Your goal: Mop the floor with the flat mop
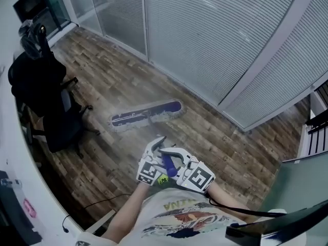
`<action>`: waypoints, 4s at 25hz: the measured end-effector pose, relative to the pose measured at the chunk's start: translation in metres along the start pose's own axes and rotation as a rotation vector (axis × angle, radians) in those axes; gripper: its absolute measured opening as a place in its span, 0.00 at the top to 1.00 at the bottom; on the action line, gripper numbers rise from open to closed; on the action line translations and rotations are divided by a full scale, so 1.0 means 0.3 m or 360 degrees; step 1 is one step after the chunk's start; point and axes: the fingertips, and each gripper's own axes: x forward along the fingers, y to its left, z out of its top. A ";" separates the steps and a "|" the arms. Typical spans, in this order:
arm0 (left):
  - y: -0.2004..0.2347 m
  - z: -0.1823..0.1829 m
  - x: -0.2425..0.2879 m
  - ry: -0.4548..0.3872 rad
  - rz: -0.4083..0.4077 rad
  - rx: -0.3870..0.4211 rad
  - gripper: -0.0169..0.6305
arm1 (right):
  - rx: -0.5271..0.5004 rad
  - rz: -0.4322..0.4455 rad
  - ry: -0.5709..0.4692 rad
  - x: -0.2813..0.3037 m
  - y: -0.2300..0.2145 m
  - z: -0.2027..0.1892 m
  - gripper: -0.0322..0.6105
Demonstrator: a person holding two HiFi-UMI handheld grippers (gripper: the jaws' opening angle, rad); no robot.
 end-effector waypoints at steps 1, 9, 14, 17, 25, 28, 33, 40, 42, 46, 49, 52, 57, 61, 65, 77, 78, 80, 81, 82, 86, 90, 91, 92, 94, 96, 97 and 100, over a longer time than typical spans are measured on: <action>-0.050 -0.005 -0.010 0.0006 -0.0022 0.0007 0.71 | -0.0003 -0.0012 0.0008 -0.033 0.032 -0.007 0.65; -0.512 -0.076 -0.124 0.0077 -0.0142 0.0051 0.70 | 0.0068 -0.0109 0.0034 -0.339 0.372 -0.079 0.65; -0.877 -0.114 -0.248 0.0079 -0.0222 0.0086 0.69 | 0.0093 -0.0224 -0.0016 -0.576 0.654 -0.118 0.65; -1.065 -0.129 -0.307 0.0075 -0.0270 0.0119 0.69 | 0.0083 -0.0262 -0.0060 -0.699 0.801 -0.130 0.66; -1.262 -0.121 -0.557 -0.0010 -0.0202 0.0034 0.69 | 0.0028 -0.0122 -0.0032 -0.737 1.130 -0.084 0.67; -1.257 -0.152 -0.593 0.0003 -0.0216 0.0066 0.69 | 0.0022 -0.0108 -0.0082 -0.705 1.168 -0.094 0.67; -1.192 -0.155 -0.577 -0.0013 -0.0242 0.0186 0.73 | 0.0062 -0.0133 -0.0221 -0.656 1.107 -0.085 0.67; -0.932 -0.181 -0.454 -0.0012 -0.0245 0.0255 0.74 | 0.0053 -0.0070 -0.0198 -0.493 0.885 -0.091 0.65; -0.831 -0.163 -0.392 0.0010 -0.0251 0.0250 0.74 | 0.0027 -0.0046 -0.0187 -0.432 0.788 -0.094 0.65; -0.613 -0.152 -0.270 0.0080 -0.0294 0.0259 0.74 | 0.0006 -0.0023 -0.0148 -0.294 0.579 -0.102 0.64; -0.430 -0.137 -0.179 0.0114 -0.0314 0.0266 0.74 | -0.0008 -0.0048 -0.0123 -0.179 0.405 -0.095 0.63; -0.232 -0.097 -0.100 0.0114 -0.0317 0.0247 0.74 | -0.0015 -0.0088 -0.0142 -0.056 0.223 -0.059 0.63; 0.047 -0.009 0.047 0.0041 -0.0283 0.0197 0.74 | -0.0029 -0.0173 -0.0323 0.085 -0.077 0.034 0.63; 0.193 0.047 0.187 0.0006 -0.0251 0.0176 0.75 | 0.0052 -0.0252 -0.0530 0.122 -0.296 0.101 0.62; 0.296 0.067 0.308 0.0005 -0.0240 0.0173 0.75 | 0.0039 -0.0227 -0.0521 0.145 -0.453 0.086 0.61; 0.497 0.184 0.585 0.0026 -0.0248 0.0173 0.75 | 0.0103 -0.0208 -0.0403 0.164 -0.835 0.055 0.63; 0.501 0.194 0.599 0.0022 -0.0239 0.0167 0.75 | 0.0085 -0.0210 -0.0387 0.161 -0.851 0.055 0.64; 0.508 0.207 0.610 0.0018 -0.0220 0.0152 0.75 | 0.0046 -0.0205 -0.0380 0.159 -0.868 0.062 0.65; 0.510 0.210 0.612 0.0018 -0.0214 0.0148 0.75 | 0.0026 -0.0200 -0.0380 0.158 -0.871 0.065 0.65; 0.509 0.212 0.614 0.0021 -0.0210 0.0147 0.75 | 0.0015 -0.0195 -0.0375 0.156 -0.871 0.064 0.66; 0.492 0.186 0.586 0.0050 -0.0190 0.0142 0.75 | -0.0053 -0.0156 -0.0341 0.166 -0.825 0.050 0.66; 0.471 0.145 0.522 0.0077 -0.0168 0.0174 0.76 | 0.0009 -0.0123 -0.0239 0.192 -0.741 0.016 0.65; 0.464 0.136 0.508 0.0076 -0.0167 0.0175 0.76 | 0.0026 -0.0128 -0.0225 0.195 -0.723 0.011 0.65; 0.456 0.130 0.494 0.0073 -0.0167 0.0173 0.77 | 0.0024 -0.0133 -0.0222 0.198 -0.706 0.014 0.65; 0.439 0.122 0.473 0.0066 -0.0169 0.0171 0.77 | 0.0027 -0.0149 -0.0223 0.196 -0.678 0.019 0.65; 0.424 0.117 0.462 0.0061 -0.0170 0.0177 0.77 | 0.0046 -0.0168 -0.0213 0.189 -0.660 0.012 0.65; 0.418 0.114 0.459 0.0060 -0.0170 0.0180 0.77 | 0.0048 -0.0174 -0.0209 0.185 -0.654 0.006 0.65; 0.403 0.102 0.453 0.0064 -0.0172 0.0184 0.77 | 0.0057 -0.0191 -0.0203 0.178 -0.640 -0.002 0.65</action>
